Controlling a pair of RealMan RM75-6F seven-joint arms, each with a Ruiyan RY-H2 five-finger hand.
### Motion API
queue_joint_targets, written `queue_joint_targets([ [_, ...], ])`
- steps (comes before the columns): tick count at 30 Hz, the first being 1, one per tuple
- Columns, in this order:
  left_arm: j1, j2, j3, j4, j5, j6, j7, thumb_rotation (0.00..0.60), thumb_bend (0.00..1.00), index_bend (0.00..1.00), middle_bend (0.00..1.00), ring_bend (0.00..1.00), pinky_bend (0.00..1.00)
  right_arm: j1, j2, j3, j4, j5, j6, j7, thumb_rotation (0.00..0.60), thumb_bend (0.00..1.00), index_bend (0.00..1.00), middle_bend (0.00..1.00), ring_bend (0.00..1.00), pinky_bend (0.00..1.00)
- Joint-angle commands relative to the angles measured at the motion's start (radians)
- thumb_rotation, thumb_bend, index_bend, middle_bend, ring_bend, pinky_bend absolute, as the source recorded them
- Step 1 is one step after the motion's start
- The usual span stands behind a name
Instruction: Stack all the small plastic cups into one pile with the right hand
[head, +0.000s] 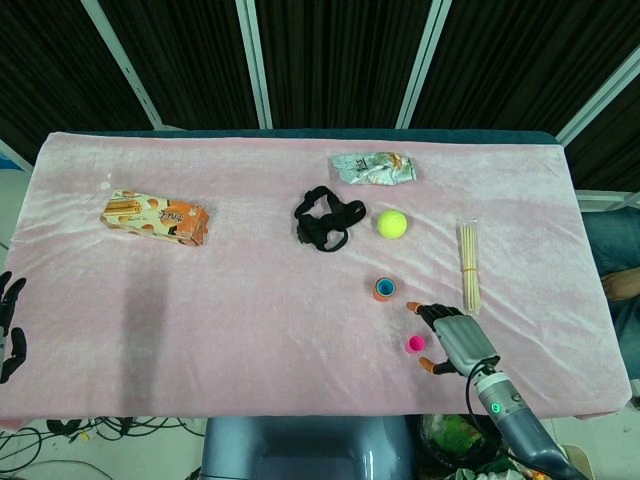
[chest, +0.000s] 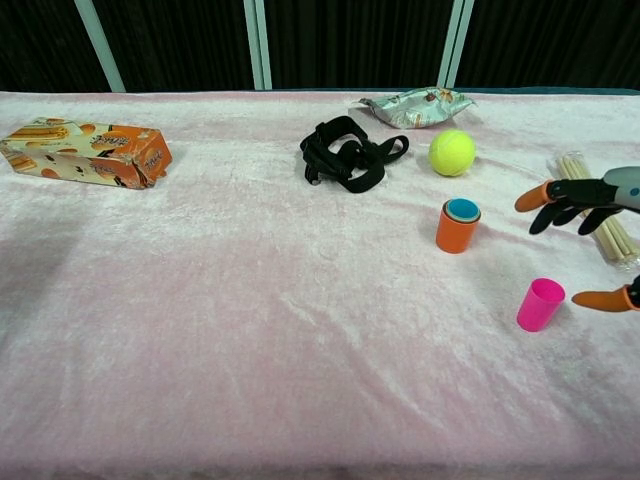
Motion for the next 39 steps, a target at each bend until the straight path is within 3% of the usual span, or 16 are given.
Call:
queue_joint_targets([
  [1, 0.000, 0.000, 0.000, 0.000, 0.000, 0.000, 0.000, 0.600, 0.70, 0.06, 0.01, 0.00, 0.03, -0.018, -0.047, -0.003, 0.041, -0.023, 0.010, 0.004, 0.600, 0.19, 0.22, 0.25, 0.17, 0.21],
  [16, -0.001, 0.000, -0.002, 0.003, -0.006, -0.004, 0.000, 0.600, 0.70, 0.06, 0.01, 0.00, 0.03, -0.046, -0.157, 0.026, 0.208, -0.007, -0.032, 0.080, 0.600, 0.24, 0.33, 0.32, 0.17, 0.21],
  [39, -0.001, -0.001, -0.002, 0.004, -0.007, -0.004, 0.005, 0.600, 0.70, 0.06, 0.01, 0.00, 0.03, -0.055, -0.211, 0.058, 0.301, -0.077, -0.069, 0.178, 0.600, 0.31, 0.52, 0.46, 0.22, 0.21],
])
